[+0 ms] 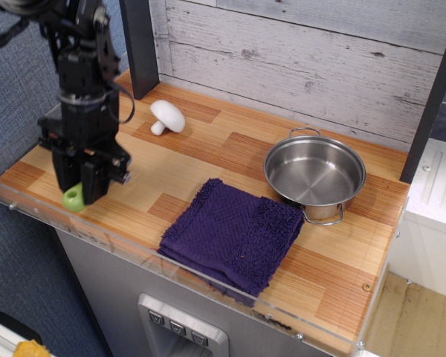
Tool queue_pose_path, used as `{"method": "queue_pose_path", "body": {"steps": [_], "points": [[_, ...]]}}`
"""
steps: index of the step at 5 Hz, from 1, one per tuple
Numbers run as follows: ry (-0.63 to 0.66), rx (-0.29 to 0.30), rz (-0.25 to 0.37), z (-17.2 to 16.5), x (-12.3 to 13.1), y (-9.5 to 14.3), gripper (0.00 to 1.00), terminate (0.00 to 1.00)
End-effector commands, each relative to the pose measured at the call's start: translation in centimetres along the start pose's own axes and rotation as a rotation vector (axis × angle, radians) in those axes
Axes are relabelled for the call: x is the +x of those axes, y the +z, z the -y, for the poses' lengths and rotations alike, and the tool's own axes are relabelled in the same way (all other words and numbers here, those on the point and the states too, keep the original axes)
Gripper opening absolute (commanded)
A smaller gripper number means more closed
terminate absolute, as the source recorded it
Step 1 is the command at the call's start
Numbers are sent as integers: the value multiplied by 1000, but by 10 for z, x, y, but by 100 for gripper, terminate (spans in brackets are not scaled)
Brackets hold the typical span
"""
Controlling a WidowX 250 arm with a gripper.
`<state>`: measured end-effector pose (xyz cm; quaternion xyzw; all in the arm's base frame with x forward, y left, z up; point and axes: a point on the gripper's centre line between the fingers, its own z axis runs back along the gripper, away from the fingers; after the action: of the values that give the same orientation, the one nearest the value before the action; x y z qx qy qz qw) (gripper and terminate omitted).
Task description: Put the spatula on top of the towel
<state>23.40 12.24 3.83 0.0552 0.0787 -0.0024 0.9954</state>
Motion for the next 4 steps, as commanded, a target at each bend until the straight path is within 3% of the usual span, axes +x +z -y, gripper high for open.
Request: {"method": "queue_pose_path", "body": {"steps": [1,2,4], "points": [[-21,-108,138,40,29,59,0,0],[-62,-132,154,74,44,64,0,0],[-149,-118,147,126,59,51,0,0]]}}
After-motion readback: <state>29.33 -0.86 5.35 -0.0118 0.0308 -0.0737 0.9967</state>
